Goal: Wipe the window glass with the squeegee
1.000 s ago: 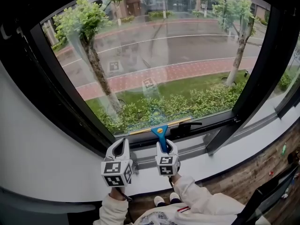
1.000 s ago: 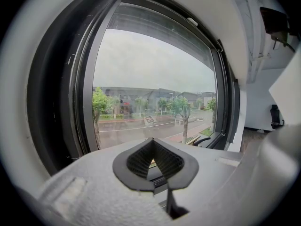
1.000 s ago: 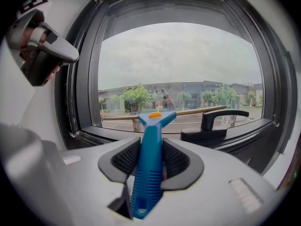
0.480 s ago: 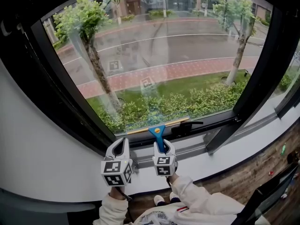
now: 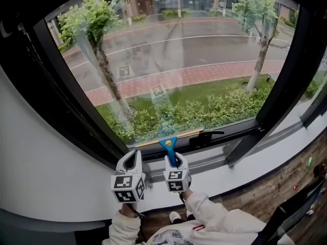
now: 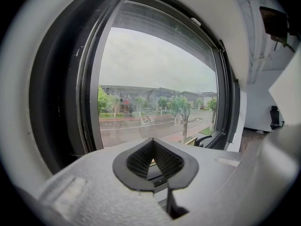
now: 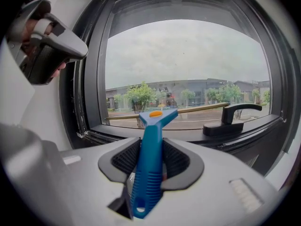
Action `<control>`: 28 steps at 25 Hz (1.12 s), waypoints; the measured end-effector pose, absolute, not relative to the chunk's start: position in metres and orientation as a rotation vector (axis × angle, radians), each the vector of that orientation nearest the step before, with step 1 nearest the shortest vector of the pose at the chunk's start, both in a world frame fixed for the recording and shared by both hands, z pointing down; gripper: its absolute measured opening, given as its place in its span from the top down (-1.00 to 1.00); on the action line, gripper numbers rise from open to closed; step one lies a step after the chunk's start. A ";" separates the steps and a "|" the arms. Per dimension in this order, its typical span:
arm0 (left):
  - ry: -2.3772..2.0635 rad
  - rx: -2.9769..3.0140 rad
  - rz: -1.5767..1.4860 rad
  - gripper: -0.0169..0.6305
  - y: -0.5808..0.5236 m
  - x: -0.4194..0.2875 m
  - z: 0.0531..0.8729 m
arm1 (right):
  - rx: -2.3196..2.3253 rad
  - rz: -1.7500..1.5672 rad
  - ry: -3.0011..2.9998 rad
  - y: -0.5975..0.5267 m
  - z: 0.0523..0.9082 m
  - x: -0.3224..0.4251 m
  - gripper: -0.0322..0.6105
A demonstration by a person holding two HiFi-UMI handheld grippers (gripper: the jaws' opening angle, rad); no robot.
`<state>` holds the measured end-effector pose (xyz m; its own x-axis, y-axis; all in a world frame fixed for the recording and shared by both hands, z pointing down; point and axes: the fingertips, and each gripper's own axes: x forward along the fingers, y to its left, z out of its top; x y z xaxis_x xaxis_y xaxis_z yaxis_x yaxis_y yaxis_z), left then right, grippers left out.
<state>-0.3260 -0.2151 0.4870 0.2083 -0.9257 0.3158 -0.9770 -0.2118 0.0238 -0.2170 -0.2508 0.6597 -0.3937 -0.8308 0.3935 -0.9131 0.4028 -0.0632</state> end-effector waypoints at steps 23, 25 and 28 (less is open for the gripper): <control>-1.767 2.269 0.340 0.94 -0.212 -0.351 0.501 | 1.570 0.341 -2.379 -0.246 0.655 -0.232 0.45; -1.758 2.276 0.329 0.94 -0.210 -0.350 0.501 | 1.596 0.336 -2.390 -0.244 0.641 -0.229 0.45; -1.752 2.279 0.302 0.94 -0.205 -0.351 0.502 | 1.622 0.335 -2.411 -0.242 0.623 -0.226 0.45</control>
<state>-0.3508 -0.2052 0.5022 0.2554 -0.9147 0.3131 -0.9668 -0.2456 0.0711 -0.2258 -0.2418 0.6226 -0.3685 -0.8790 0.3026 -0.9282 0.3660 -0.0673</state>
